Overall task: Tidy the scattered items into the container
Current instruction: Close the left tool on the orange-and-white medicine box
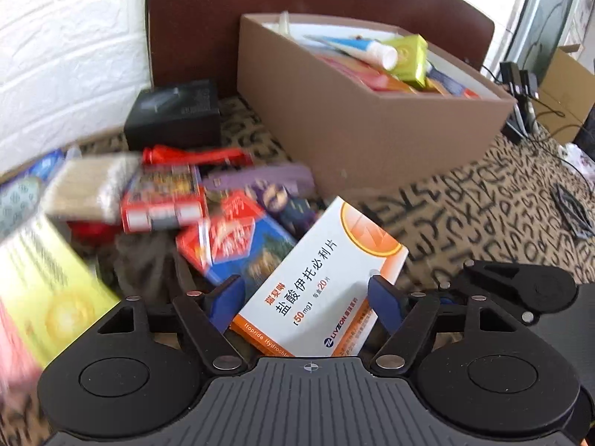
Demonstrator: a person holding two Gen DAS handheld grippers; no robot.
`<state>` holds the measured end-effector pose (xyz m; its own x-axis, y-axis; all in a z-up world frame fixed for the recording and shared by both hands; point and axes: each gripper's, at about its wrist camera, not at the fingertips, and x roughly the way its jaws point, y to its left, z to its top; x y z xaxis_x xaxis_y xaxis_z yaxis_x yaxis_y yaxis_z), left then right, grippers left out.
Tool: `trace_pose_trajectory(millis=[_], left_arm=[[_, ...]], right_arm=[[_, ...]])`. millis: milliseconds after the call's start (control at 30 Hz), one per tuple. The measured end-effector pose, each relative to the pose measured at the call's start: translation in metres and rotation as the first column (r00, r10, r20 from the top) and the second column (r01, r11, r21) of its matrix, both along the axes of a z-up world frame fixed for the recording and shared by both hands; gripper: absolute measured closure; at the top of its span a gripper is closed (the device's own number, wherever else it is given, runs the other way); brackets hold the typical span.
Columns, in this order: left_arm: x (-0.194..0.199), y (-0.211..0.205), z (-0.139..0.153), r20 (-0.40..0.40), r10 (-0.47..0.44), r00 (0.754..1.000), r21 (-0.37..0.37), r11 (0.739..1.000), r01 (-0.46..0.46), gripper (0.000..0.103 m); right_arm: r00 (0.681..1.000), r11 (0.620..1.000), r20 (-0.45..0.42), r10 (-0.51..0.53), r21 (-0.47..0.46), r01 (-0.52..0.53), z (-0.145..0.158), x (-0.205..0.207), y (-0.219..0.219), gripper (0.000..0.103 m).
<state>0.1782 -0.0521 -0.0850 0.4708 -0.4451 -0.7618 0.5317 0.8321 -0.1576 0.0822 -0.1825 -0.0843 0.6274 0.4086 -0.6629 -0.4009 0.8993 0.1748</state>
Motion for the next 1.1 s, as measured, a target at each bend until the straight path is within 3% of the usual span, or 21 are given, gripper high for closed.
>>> trace_pose_trajectory(millis=[200,433,533,667,733,800,867,933,1000,1100], left_arm=[[-0.045,0.015,-0.023,-0.138,0.058,0.989,-0.107,0.992,-0.073,0.018],[-0.098,0.015,-0.026,-0.171,-0.010,0.985,-0.205,0.978,-0.025,0.015],[-0.094,0.016,-0.023,-0.153,0.044,0.987,-0.191,0.979,-0.073,0.015],[-0.074,0.023,-0.027,-0.209,0.104,0.972,-0.228,0.962,-0.152,0.019],[-0.068,0.019,-0.028,-0.199,0.098,0.975,-0.211,0.967,-0.140,0.026],[-0.066,0.013,-0.027,-0.183,0.067,0.981,-0.192,0.976,-0.103,0.046],[-0.064,0.011,-0.027,-0.184,0.047,0.982,-0.194,0.977,-0.083,0.052],[-0.062,0.011,-0.028,-0.193,0.042,0.980,-0.203,0.976,-0.081,0.050],[-0.060,0.013,-0.031,-0.205,0.050,0.978,-0.213,0.973,-0.094,0.038],[-0.060,0.012,-0.032,-0.202,0.034,0.979,-0.212,0.974,-0.077,0.042]], right_arm=[[0.999,0.999,-0.019,0.037,-0.009,-0.037,-0.002,-0.047,-0.011,0.024],[0.997,0.997,-0.034,-0.068,0.034,0.069,0.004,-0.093,-0.040,0.024],[0.998,0.998,-0.016,-0.062,0.023,0.062,0.006,-0.096,-0.036,0.024],[0.997,0.997,0.006,-0.072,-0.013,0.072,0.005,-0.088,-0.022,0.025],[0.997,0.997,0.012,-0.077,-0.023,0.077,0.004,-0.085,-0.019,0.028],[0.997,0.997,0.008,-0.079,-0.023,0.079,0.003,-0.080,-0.016,0.029],[0.997,0.997,0.010,-0.072,-0.026,0.072,0.003,-0.077,-0.013,0.030],[0.998,0.997,0.017,-0.055,-0.043,0.056,0.003,-0.078,-0.011,0.030],[0.999,0.998,0.022,-0.041,-0.054,0.042,0.003,-0.079,-0.011,0.030],[0.998,0.996,0.025,-0.053,-0.065,0.055,0.003,-0.076,-0.014,0.030]])
